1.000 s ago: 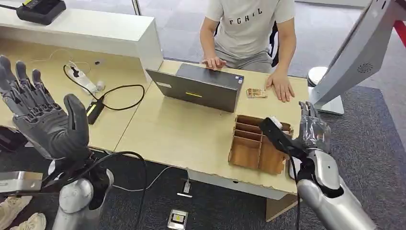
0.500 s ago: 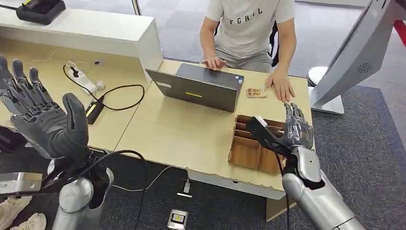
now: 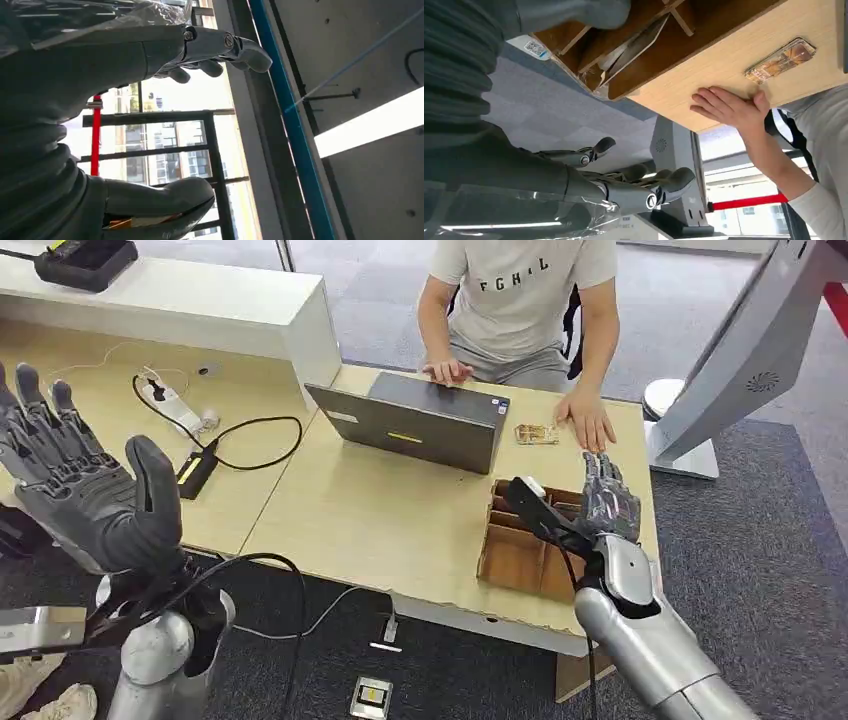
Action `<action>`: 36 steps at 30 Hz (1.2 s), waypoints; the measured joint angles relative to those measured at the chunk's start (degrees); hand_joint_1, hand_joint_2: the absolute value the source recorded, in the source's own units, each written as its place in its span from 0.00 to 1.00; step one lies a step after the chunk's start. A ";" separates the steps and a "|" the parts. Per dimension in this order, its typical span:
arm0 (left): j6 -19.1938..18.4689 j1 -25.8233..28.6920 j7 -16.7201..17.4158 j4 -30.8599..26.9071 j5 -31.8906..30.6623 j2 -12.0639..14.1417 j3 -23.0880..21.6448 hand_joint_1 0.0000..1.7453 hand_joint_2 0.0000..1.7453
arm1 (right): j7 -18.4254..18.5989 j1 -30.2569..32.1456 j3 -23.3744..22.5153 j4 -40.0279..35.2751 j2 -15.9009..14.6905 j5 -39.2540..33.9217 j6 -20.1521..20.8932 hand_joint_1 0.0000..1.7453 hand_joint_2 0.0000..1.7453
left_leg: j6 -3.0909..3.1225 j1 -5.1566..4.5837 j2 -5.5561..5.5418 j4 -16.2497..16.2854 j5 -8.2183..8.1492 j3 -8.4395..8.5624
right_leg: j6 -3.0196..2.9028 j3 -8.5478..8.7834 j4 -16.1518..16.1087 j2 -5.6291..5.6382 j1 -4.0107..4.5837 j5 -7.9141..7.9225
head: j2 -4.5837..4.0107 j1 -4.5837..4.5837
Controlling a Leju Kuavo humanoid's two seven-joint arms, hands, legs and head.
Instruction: Pass the card to the sensor for recognition and then transmit it.
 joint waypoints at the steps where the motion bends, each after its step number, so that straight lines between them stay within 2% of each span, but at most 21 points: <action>1: 0.00 0.10 0.00 -0.06 -0.04 -0.02 0.04 0.00 1.00 | 0.00 -0.06 0.00 0.24 0.11 0.00 -0.02 0.21 1.00 | 0.00 0.00 0.00 0.00 0.00 0.00 | 0.00 0.00 0.00 0.00 0.00 0.00 | 0.00 0.02; 8: 0.00 0.51 -0.04 -0.22 -0.37 -0.20 0.11 0.00 1.00 | -0.15 -0.28 0.00 2.10 0.61 0.00 0.00 0.30 1.00 | 0.00 0.00 0.00 0.00 0.00 0.00 | 0.00 -0.01 -0.01 0.00 0.00 0.00 | 0.00 0.00; 13: 0.00 0.70 0.28 -0.57 -1.38 -0.22 0.15 0.00 1.00 | -0.28 -0.26 0.00 4.31 1.09 0.00 -0.09 0.28 1.00 | 0.00 0.00 0.00 0.00 0.00 0.00 | 0.00 -0.01 0.00 0.00 0.00 0.00 | 0.00 0.02; 17: 0.00 1.15 0.39 -1.07 -1.97 -0.28 0.24 0.00 1.00 | 0.04 -0.26 0.00 6.01 1.14 0.39 -0.20 0.21 1.00 | 0.00 0.00 0.00 0.00 0.00 0.00 | 0.00 -0.01 -0.01 0.00 0.00 0.00 | 0.00 0.00; 22: 0.00 1.88 0.39 -1.59 -2.29 -0.48 0.55 0.00 1.00 | 1.35 -0.27 0.00 7.54 1.09 1.22 0.00 0.26 1.00 | 0.00 0.00 0.00 0.01 0.00 0.00 | 0.00 -0.02 -0.01 0.01 0.00 0.00 | 0.00 0.00; 23: 0.00 2.08 0.39 -1.73 -2.32 -0.48 0.59 0.00 1.00 | 1.59 -0.27 0.00 7.82 1.07 1.27 0.07 0.30 1.00 | 0.00 0.00 0.00 0.00 0.00 0.00 | 0.00 -0.02 -0.01 0.01 0.00 0.00 | 0.00 0.02; 24: 0.00 2.31 0.39 -1.88 -2.38 -0.48 0.61 0.00 1.00 | 1.88 -0.26 -0.02 8.13 1.05 1.38 0.13 0.48 1.00 | 0.00 0.00 0.01 0.00 0.00 0.01 | 0.00 -0.02 -0.01 0.01 0.00 0.00 | 0.00 0.02; 25: 0.00 2.47 0.44 -1.95 -2.38 -0.50 0.61 0.00 1.00 | 2.03 -0.26 -0.02 8.44 0.96 1.40 0.15 0.78 1.00 | 0.00 0.00 0.01 0.01 0.00 0.00 | 0.00 -0.03 -0.01 0.01 0.00 0.00 | 0.00 0.00; 26: 0.00 2.55 0.57 -1.99 -2.43 -0.48 0.61 0.00 1.00 | 2.23 -0.26 -0.04 8.74 0.94 1.42 0.13 1.00 1.00 | 0.00 0.00 0.01 0.01 0.00 0.01 | 0.00 -0.02 -0.01 0.01 0.00 0.00 | 0.00 0.02; 36: 0.00 2.66 0.81 -1.99 -1.73 -0.48 0.61 0.00 1.00 | 2.36 -0.52 -0.50 9.81 0.42 1.73 -0.57 1.00 1.00 | 0.00 0.00 0.02 0.04 0.00 0.04 | 0.00 0.02 0.00 0.01 0.00 0.00 | 0.00 0.04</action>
